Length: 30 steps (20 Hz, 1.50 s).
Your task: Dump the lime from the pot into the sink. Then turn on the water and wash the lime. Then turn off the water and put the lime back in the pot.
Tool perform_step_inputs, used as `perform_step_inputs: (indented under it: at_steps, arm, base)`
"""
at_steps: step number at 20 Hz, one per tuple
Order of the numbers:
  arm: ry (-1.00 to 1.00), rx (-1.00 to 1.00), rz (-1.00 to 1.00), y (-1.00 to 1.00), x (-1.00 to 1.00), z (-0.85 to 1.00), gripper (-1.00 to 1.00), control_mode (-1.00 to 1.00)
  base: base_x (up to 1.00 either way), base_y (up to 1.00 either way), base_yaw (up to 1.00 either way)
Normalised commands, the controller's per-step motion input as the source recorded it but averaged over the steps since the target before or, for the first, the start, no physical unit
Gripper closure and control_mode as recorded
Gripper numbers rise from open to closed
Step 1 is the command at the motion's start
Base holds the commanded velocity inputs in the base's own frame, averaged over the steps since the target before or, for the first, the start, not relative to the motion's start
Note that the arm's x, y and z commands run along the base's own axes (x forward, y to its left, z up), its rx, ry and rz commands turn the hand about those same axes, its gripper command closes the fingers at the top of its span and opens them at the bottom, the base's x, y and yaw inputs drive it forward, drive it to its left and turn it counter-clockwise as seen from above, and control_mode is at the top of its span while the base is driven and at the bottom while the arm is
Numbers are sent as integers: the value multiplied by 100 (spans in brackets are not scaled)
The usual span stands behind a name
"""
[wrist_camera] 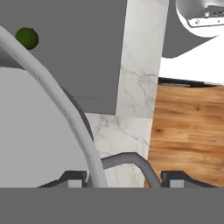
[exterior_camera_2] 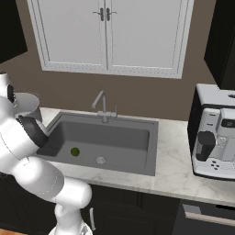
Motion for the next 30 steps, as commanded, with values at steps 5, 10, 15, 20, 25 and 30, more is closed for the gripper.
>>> perform_step_inputs:
  at_steps: [5,10,15,20,25,30]
  arm:
    - [0,0,1,16,-15,-31,100,-100]
    - [1,0,0,14,-6,-33,100,-100]
    - [5,0,0,26,0,-35,100,-100]
    - [4,0,1,36,0,-28,100,-100]
    - [4,-3,0,24,0,-30,100,-100]
    - [5,-9,0,14,0,-35,-100,-100]
  base:
    - [0,0,0]
    - [0,0,0]
    - [0,0,0]
    - [0,0,0]
    - [0,0,0]
    - [0,0,0]
